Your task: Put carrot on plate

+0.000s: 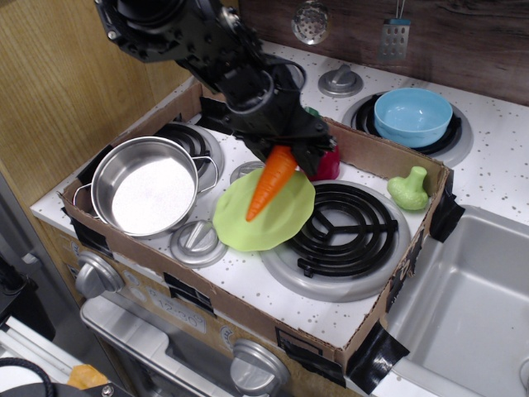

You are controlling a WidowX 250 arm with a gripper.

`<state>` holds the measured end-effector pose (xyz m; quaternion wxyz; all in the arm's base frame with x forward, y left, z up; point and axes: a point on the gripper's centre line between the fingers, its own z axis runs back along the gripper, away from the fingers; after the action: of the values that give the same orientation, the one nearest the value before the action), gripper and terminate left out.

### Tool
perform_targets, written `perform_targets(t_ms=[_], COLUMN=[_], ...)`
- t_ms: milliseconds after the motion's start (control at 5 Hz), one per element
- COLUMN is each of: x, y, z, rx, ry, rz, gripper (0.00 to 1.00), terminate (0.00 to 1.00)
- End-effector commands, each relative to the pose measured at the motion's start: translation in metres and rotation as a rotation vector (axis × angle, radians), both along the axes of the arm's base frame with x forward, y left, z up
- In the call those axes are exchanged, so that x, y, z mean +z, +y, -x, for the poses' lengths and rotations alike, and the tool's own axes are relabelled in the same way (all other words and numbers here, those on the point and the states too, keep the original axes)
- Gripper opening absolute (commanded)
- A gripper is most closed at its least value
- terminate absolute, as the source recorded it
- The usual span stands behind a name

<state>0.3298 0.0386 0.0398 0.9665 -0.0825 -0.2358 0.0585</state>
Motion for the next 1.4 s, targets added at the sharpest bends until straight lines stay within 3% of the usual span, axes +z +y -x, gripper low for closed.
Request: perform_targets(t_ms=[0, 400, 600, 800, 1200], x=[0.013, 0.018, 0.030, 0.060, 0.080], y=[-0.002, -0.007, -0.007, -0.013, -0.040], z=[-0.002, 0.000, -0.005, -0.011, -0.010], rx=[0.027, 0.047, 0.055, 0.038, 0.087], ry=[-0.037, -0.043, -0.041, -0.035, -0.017], rz=[-0.014, -0.003, -0.061, -0.174, -0.237], gripper=[1.00, 1.00, 1.00, 1.00, 1.00], terminate=[0.00, 0.00, 0.00, 0.00, 0.00])
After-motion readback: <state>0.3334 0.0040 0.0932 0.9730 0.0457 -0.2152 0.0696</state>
